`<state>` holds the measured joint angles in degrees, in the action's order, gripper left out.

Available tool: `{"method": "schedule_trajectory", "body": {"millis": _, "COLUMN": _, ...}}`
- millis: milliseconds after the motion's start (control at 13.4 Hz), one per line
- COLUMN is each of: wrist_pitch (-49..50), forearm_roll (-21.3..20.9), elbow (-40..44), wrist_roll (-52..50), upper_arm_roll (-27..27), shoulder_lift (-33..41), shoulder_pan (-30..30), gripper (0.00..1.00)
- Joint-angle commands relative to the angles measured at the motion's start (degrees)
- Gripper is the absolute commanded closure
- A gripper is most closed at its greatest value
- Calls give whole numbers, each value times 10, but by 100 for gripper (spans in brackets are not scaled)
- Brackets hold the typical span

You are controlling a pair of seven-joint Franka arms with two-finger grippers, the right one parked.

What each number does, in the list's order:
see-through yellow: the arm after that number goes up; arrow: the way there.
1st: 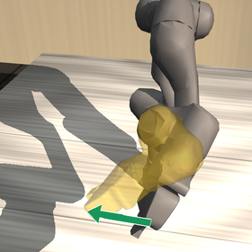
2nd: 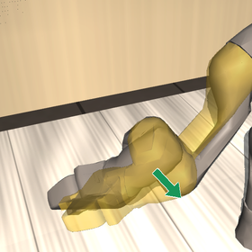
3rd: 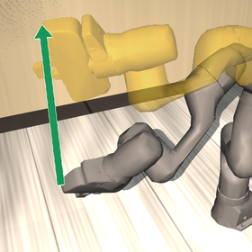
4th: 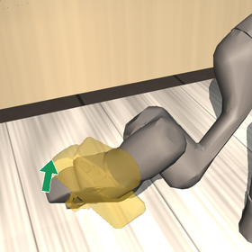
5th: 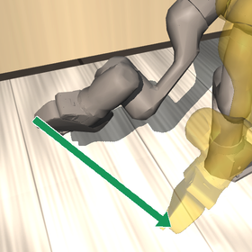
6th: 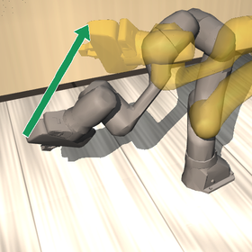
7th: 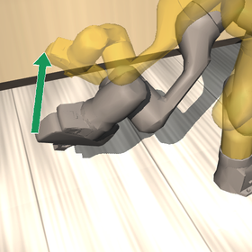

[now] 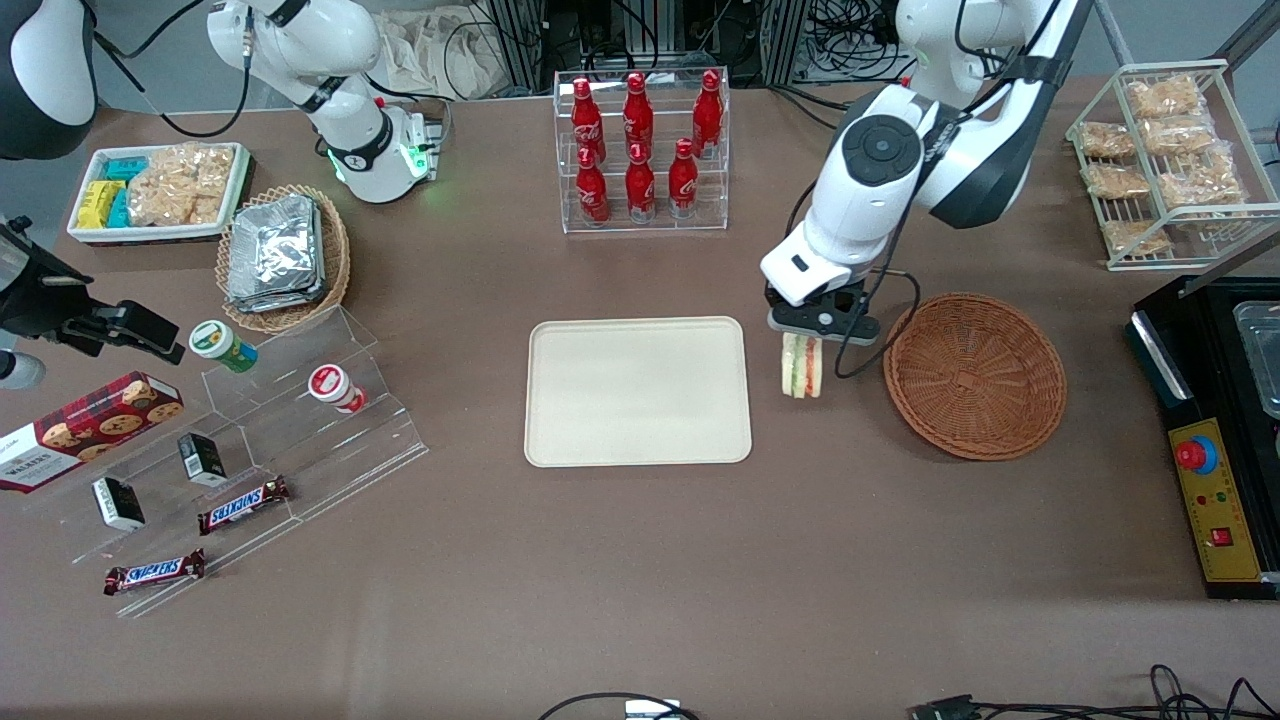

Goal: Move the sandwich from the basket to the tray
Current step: 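Lift the sandwich out of the basket and carry it toward the tray, then lower the sandwich onto the cream tray with the left gripper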

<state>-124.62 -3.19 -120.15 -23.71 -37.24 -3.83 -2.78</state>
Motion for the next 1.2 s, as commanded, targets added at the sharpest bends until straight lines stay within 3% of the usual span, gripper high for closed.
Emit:
{"method": "schedule_trajectory", "body": {"millis": 0, "wrist_pitch": -25, "forearm_roll": -36, "elbow": 22, "wrist_roll": -61, "upper_arm_roll": -1, "shoulder_lift": -44, "shoulder_pan": 37, "gripper": 100}}
{"method": "schedule_trajectory", "body": {"millis": 748, "wrist_pitch": -34, "forearm_roll": -237, "elbow": 124, "wrist_roll": -251, "upper_arm_roll": 0, "shoulder_lift": -253, "shoulder_pan": 122, "gripper": 100}}
{"method": "schedule_trajectory", "body": {"millis": 1122, "wrist_pitch": -37, "forearm_roll": -271, "elbow": 144, "wrist_roll": -274, "upper_arm_roll": 1, "shoulder_lift": -304, "shoulder_pan": 135, "gripper": 100}}
